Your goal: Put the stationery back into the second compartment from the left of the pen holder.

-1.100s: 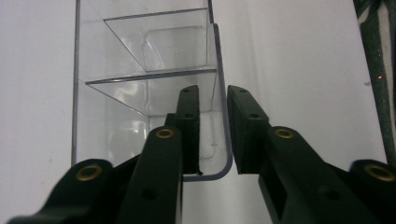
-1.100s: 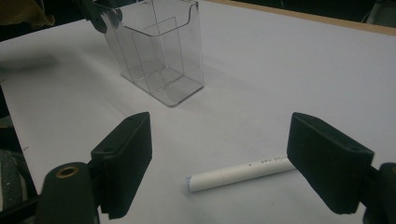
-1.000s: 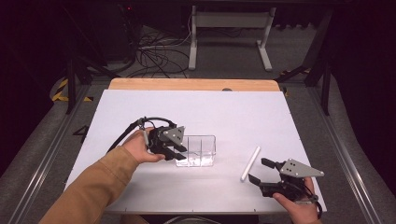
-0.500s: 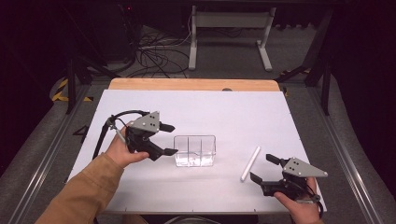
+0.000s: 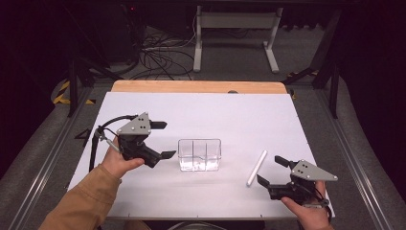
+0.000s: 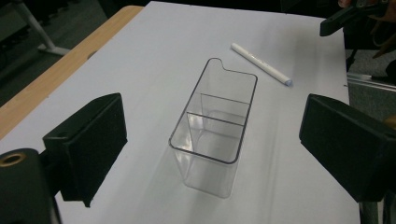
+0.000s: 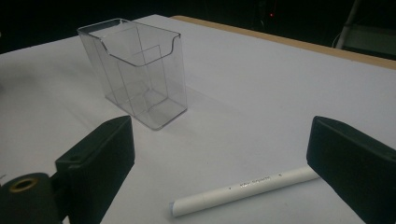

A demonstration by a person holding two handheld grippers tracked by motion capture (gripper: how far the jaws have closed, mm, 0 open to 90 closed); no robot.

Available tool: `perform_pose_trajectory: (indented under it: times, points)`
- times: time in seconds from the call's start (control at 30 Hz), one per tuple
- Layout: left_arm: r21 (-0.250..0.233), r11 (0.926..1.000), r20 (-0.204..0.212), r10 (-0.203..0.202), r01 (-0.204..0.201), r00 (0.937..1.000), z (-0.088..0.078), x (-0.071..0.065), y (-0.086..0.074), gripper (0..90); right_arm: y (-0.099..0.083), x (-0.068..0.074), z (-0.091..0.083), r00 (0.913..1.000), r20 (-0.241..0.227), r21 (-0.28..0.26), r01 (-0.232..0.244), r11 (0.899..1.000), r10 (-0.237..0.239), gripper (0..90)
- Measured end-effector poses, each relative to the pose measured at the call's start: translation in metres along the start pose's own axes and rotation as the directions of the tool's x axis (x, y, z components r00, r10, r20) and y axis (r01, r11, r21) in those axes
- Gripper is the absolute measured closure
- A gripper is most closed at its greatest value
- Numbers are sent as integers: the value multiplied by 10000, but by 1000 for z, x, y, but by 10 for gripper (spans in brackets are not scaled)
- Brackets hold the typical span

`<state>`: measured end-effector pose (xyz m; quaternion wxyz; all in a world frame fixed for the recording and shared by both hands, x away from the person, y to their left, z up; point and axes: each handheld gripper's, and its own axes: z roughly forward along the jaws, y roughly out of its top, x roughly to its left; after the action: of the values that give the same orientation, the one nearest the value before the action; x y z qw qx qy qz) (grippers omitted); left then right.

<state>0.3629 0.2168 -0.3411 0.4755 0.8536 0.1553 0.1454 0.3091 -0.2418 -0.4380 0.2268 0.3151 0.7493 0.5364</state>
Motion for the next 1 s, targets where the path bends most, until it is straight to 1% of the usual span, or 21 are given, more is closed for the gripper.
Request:
perform_pose_trajectory:
  times: [0.07,0.13,0.2,0.27,0.33,0.4,0.47,0.5,0.53,0.6,0.67,0.7,0.77,0.8,0.83,0.87,0.93,1.0]
  points:
    - [-106,9998,-215,-198,195,9996,-2,-2,-4,55,2,0,0,9999,-23,-58,-167,9998,167,79]
    - [-246,9989,-253,-397,391,9989,-6,-5,-9,48,4,0,0,9999,17,-142,-158,9998,158,80]
    - [-497,9971,-492,-597,572,9970,-10,-8,-19,41,8,1,0,9999,7,-158,-100,9998,100,82]
    - [-816,9930,-776,-912,849,9928,-14,-13,-33,22,11,2,-1,10000,58,-184,16,9998,-15,97]
    - [-1096,9888,-1071,-1131,1013,9878,-17,-18,-45,23,14,2,-1,9999,54,-223,89,9997,-88,106]
    - [-1262,9850,-1242,-1330,1173,9833,-19,-22,-56,32,16,1,-1,9999,62,-187,134,9997,-133,106]
    - [-1324,9834,-1443,-1433,1244,9791,-20,-27,-66,33,17,1,0,9999,110,-170,124,9998,-123,106]
    - [-1346,9833,-1614,-1438,1226,9764,-21,-29,-71,33,18,1,0,9997,127,-166,189,9997,-187,106]
    - [-1407,9819,-1830,-1517,1269,9713,-22,-31,-76,33,19,2,0,9997,177,-126,182,9998,-180,106]
    - [-1548,9771,-2042,-1763,1460,9629,-25,-33,-87,33,20,2,0,9993,272,-64,239,9997,-237,108]
    - [-1727,9728,-2410,-1940,1547,9509,-27,-36,-98,39,22,2,0,9989,343,-15,315,9995,-314,118]
    - [-1752,9721,-2549,-1980,1562,9465,-27,-37,-103,43,22,2,1,9990,324,-20,306,9995,-305,124]
    - [-1759,9722,-2773,-1997,1546,9398,-27,-40,-111,45,23,2,2,9992,246,22,302,9995,-302,143]
    - [-1668,9746,-2876,-1928,1492,9381,-26,-41,-115,48,23,2,2,9992,252,76,308,9995,-310,145]
    - [-1674,9733,-2862,-2006,1573,9369,-26,-43,-119,48,23,3,3,9993,256,120,278,9995,-281,146]
    - [-1708,9717,-2799,-2069,1634,9375,-25,-43,-122,48,22,3,3,9992,274,170,302,9994,-307,147]
    - [-1815,9662,-2679,-2275,1828,9362,-26,-43,-128,48,22,3,4,9992,259,191,291,9994,-296,148]
    - [-2130,9525,-2543,-2690,2175,9290,-27,-41,-135,49,21,3,3,9994,249,135,251,9996,-254,154]
